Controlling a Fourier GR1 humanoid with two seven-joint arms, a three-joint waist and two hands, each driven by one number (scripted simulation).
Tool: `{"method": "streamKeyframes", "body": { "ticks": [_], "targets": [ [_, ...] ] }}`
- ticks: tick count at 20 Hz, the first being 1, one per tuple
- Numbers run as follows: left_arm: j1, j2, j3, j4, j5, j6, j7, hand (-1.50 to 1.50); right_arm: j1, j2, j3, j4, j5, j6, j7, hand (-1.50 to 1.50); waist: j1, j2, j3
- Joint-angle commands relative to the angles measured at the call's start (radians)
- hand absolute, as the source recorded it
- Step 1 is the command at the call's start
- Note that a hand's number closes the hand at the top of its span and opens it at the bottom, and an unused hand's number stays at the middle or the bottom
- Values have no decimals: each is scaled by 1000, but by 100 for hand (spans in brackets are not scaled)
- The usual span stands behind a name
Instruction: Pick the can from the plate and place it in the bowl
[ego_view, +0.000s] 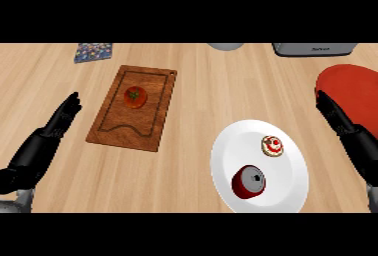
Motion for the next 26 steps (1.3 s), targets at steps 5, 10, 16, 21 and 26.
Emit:
{"method": "streamKeyframes", "body": {
  "ticks": [5,10,16,21,26],
  "targets": [
    [-12,-171,-15,7,17,130,95,0,94,216,283,-193,132,-157,281,150,8,29,-26],
    [4,-222,4,37,56,179,144,0,183,305,168,-223,346,-524,172,-150,-68,14,-23],
    [-78,-270,-46,36,-1,217,196,0,375,469,393,-357,556,-743,-39,-150,-21,27,-23],
    [-78,-323,-84,52,-42,244,195,0,453,475,490,-552,918,-766,286,-150,-5,31,-27],
    [-101,-269,-23,37,7,166,217,0,465,504,443,-682,1121,-535,598,-150,10,34,-26]
  ]
}}
